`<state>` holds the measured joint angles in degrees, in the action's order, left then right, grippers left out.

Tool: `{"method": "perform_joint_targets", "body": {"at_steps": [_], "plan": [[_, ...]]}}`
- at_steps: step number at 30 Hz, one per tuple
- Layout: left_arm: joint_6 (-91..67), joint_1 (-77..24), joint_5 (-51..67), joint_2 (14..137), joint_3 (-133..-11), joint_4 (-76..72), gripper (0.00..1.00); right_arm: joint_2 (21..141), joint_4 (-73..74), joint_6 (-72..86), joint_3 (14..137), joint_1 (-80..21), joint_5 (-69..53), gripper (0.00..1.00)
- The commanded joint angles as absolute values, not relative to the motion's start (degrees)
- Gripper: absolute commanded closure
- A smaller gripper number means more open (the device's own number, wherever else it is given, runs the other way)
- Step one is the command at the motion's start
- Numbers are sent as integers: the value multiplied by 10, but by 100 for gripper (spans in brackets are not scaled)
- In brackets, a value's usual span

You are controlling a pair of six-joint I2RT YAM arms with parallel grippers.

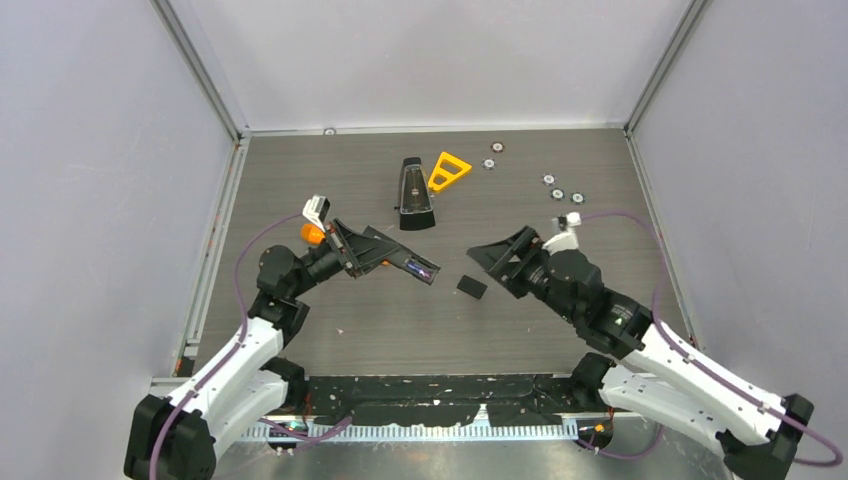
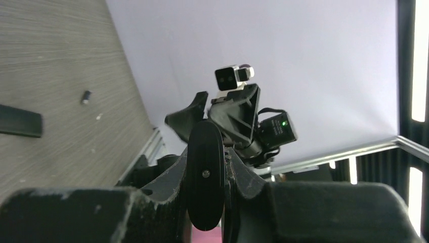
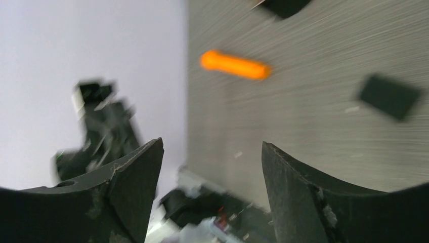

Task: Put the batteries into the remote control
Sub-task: Pick up the battery from the center of the board.

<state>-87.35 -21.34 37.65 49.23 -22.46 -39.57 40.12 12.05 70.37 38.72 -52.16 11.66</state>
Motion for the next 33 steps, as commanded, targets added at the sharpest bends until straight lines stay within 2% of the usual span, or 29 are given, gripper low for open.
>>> {"method": "perform_joint_targets", "body": {"at_steps": [1,6,11,14,24,33], "plan": [[-766,-197,385,461,-233,-286,100,382,340,624,419,-419,188,26],[-686,-193,380,438,-248,-198,100,416,429,540,430,-294,224,31],[-638,-191,375,426,-261,-136,100,516,438,497,452,-229,233,39],[-618,-190,375,427,-267,-116,100,560,448,496,466,-222,253,44],[-608,-189,395,463,-274,-134,100,685,428,525,462,-220,262,45],[-603,-189,405,472,-276,-139,100,742,390,527,452,-214,264,48]]}}
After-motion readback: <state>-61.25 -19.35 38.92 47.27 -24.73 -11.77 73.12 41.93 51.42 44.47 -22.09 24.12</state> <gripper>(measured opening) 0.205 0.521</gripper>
